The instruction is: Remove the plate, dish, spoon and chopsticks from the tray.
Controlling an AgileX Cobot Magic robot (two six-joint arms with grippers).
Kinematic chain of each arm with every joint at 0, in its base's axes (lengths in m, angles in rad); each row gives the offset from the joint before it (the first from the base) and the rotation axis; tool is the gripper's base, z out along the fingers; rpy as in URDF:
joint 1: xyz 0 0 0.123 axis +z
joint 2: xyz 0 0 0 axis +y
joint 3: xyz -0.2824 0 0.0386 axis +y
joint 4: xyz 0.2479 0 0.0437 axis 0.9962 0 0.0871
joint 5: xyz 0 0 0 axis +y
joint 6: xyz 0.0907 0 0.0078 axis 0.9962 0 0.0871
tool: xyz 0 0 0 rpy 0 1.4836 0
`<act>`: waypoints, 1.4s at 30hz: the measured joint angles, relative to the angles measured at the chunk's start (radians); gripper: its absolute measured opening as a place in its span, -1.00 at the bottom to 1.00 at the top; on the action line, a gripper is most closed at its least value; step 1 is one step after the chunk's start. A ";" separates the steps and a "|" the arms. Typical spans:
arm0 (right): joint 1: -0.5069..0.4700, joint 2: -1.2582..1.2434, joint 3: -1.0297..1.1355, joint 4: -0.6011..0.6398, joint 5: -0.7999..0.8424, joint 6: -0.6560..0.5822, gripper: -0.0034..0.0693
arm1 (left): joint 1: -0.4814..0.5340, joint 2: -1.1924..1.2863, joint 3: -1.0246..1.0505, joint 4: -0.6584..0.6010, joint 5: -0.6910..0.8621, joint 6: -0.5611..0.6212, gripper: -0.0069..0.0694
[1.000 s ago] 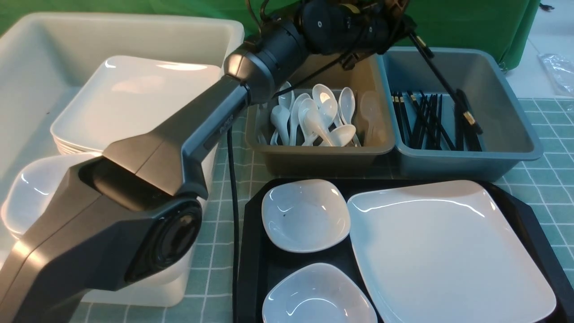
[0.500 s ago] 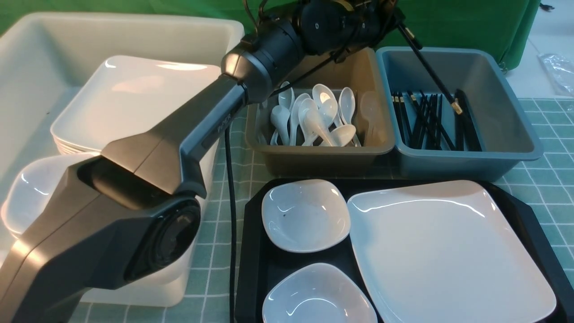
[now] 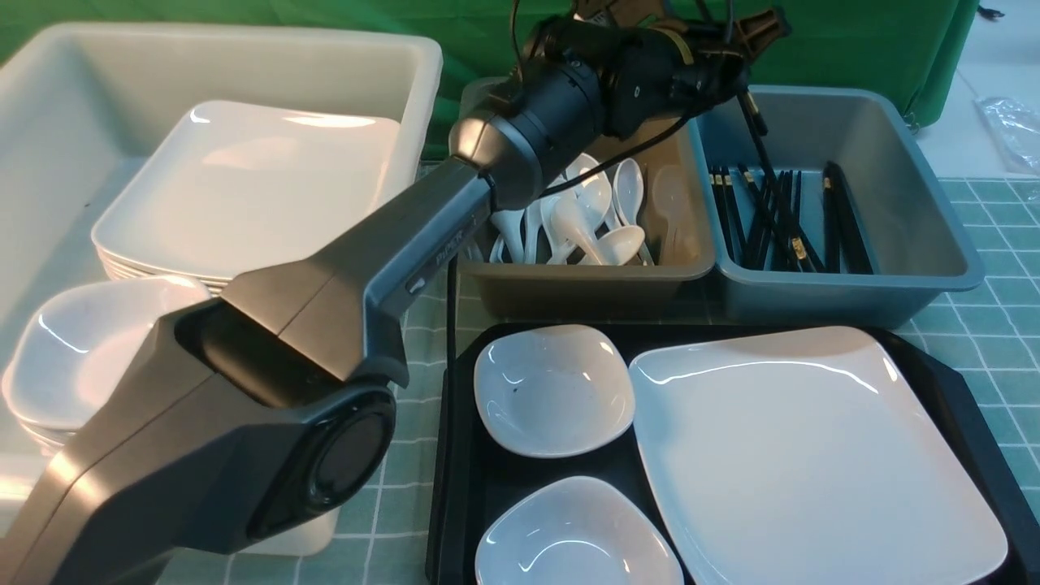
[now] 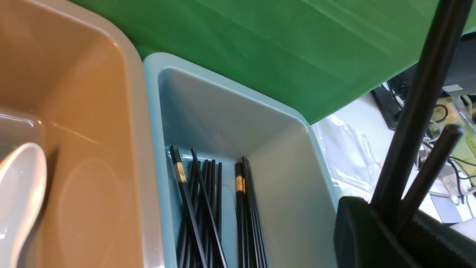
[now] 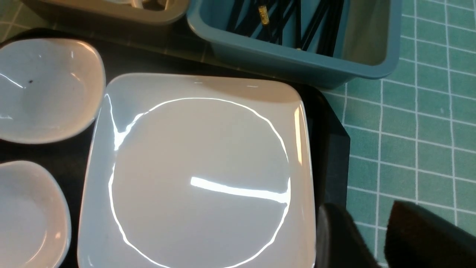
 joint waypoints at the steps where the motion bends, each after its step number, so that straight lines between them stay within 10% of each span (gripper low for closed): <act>1: 0.000 0.000 0.000 0.000 0.000 0.000 -0.25 | 0.000 0.000 0.000 0.000 0.000 0.000 -0.74; 42: 0.000 0.000 0.000 0.000 0.013 0.000 -0.24 | -0.067 0.070 0.000 -0.216 0.198 0.419 -0.64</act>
